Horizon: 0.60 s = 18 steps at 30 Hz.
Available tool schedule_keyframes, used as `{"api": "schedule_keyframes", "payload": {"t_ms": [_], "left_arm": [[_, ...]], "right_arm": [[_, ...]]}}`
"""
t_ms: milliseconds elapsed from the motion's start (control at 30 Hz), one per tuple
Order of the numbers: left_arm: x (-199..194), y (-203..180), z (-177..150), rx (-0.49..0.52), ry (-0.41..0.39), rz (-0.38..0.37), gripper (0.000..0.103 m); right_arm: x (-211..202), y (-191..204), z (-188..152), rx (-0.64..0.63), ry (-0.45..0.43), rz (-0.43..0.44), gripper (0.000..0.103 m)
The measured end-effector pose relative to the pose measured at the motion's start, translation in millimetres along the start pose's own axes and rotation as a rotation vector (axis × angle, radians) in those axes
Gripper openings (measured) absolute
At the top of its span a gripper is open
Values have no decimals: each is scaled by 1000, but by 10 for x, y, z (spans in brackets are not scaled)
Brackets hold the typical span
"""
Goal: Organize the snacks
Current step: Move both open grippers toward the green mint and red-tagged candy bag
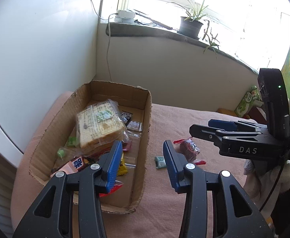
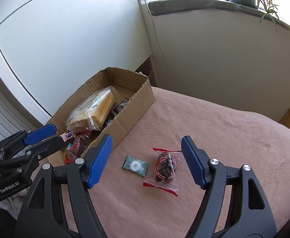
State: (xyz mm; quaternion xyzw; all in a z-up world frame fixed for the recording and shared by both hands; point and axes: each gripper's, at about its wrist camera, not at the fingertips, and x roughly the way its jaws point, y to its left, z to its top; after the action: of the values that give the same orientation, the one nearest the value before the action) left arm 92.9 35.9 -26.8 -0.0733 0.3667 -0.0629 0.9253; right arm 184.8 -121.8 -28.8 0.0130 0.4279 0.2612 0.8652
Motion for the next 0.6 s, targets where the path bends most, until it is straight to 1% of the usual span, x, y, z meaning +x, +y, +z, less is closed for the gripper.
{"api": "schedule_keyframes", "payload": {"t_ms": [133, 300, 467, 500, 567, 600], "left_arm": [[28, -207, -114, 40, 19, -13, 42], [166, -375, -254, 27, 75, -48, 42], [374, -495, -338, 13, 137, -61, 42], [412, -512, -356, 4, 144, -58, 42], [489, -521, -371, -19, 161, -55, 42], [531, -517, -375, -31, 168, -49, 42]], "right_arm": [[99, -222, -108, 44, 43, 9, 75], [281, -334, -206, 64, 100, 50, 75], [466, -365, -266, 50, 142, 52, 74], [498, -374, -266, 45, 149, 46, 73], [558, -402, -263, 31, 162, 32, 62], [589, -421, -260, 25, 169, 26, 61]]}}
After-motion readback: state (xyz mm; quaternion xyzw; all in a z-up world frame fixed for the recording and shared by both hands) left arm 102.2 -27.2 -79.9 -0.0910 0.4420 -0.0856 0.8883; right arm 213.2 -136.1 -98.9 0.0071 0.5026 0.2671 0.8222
